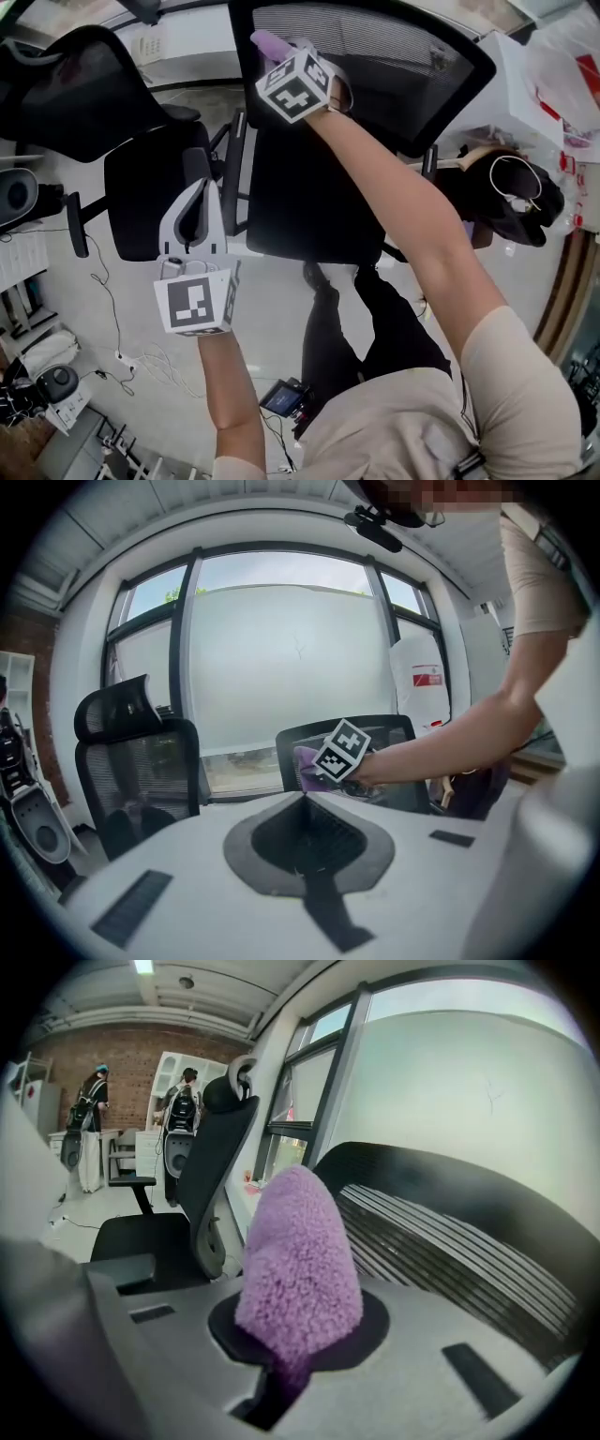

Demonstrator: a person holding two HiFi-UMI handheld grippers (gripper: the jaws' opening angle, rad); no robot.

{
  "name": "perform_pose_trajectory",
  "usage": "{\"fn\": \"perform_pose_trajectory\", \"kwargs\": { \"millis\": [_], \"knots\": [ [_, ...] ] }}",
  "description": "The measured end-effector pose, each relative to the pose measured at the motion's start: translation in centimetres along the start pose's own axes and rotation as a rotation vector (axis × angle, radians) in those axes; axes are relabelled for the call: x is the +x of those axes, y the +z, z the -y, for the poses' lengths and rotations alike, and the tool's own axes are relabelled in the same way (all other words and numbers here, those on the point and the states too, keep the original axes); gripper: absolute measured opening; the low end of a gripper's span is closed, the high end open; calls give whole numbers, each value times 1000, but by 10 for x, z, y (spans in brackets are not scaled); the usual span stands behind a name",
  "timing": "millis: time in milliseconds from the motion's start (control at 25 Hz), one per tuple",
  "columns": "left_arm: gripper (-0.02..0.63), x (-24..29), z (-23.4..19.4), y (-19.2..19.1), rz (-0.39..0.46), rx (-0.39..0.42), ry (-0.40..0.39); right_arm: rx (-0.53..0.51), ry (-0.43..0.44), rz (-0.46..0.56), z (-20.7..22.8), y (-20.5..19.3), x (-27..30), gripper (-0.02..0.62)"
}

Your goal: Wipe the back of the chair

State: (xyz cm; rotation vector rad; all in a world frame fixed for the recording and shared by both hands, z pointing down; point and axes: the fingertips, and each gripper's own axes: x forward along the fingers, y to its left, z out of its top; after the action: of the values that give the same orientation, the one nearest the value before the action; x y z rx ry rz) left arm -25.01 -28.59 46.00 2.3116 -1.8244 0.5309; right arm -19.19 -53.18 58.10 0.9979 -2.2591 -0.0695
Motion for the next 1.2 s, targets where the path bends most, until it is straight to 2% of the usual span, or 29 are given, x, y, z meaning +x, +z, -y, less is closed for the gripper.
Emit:
{"fn": "perform_pose_trajectory", "kwargs": {
  "millis": [120,240,400,480,600,720,960,1080,1200],
  "knots": [
    [6,-6,-7,-6,-1,-8,7,-12,4,-1,-7,3,3,25],
    [6,-1,-4,-9,6,-6,-9,13,-25,-16,11,-18,-10,25],
    [6,22,24,10,5,7,-61,158,-93,-33,68,-76,-53,25],
    [6,38,46,21,9,22,-102,241,-159,-35,105,-112,-90,25],
    [6,60,82,32,19,46,-170,344,-325,-36,164,-170,-159,25],
    [6,76,110,37,19,75,-218,386,-438,-33,199,-205,-212,25],
    [6,83,133,43,-5,82,-252,369,-439,-42,200,-205,-218,23],
    [6,79,128,40,1,75,-223,376,-434,-36,198,-201,-210,23],
    [6,68,116,29,-23,52,-178,343,-383,-29,183,-188,-189,22]
  ]
}}
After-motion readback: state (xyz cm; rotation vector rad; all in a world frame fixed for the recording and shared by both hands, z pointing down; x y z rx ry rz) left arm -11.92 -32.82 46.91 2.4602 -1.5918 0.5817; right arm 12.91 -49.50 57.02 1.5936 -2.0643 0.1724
